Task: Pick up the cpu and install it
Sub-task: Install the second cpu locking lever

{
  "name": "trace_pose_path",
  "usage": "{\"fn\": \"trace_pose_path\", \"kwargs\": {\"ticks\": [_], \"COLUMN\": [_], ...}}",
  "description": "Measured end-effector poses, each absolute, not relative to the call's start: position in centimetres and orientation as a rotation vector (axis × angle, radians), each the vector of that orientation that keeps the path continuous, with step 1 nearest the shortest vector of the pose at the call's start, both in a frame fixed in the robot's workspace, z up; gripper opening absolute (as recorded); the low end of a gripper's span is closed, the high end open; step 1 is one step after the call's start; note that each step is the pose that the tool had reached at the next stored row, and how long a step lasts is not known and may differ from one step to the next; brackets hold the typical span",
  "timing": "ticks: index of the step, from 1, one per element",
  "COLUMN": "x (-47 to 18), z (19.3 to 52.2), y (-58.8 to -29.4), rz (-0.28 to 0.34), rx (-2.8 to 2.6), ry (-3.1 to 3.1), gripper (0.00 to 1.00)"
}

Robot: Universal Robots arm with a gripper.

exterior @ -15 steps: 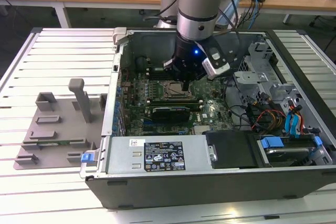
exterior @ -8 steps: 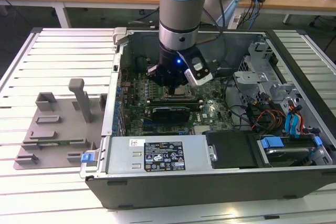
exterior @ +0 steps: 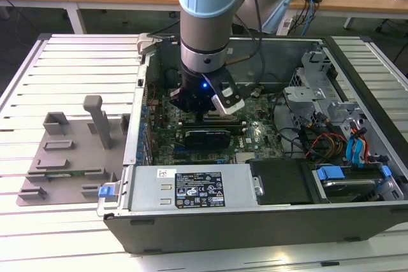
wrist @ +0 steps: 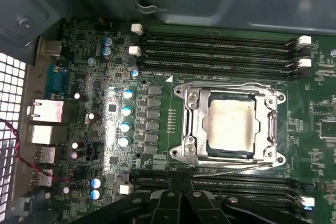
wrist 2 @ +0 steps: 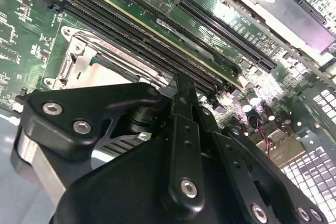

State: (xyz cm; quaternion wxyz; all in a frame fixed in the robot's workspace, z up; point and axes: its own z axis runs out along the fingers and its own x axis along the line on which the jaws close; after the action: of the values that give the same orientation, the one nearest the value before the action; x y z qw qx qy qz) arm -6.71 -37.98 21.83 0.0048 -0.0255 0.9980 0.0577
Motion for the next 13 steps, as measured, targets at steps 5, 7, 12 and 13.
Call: {"fn": "trace_pose_path", "kwargs": {"ticks": [5, 7, 12, 13], "x": [-7.0, -7.1, -7.1, -7.1], "z": [20.6, 20.3, 19.9, 19.9], "y": [-37.5, -37.2, -36.4, -36.4], "rz": [0.186, 0.191, 0.201, 0.201], "rx": [-0.089, -0.091, -0.095, -0.097], "ry": [3.125, 3.126, 3.124, 3.124], "gripper": [0.11, 0.11, 0.11, 0.11]}}
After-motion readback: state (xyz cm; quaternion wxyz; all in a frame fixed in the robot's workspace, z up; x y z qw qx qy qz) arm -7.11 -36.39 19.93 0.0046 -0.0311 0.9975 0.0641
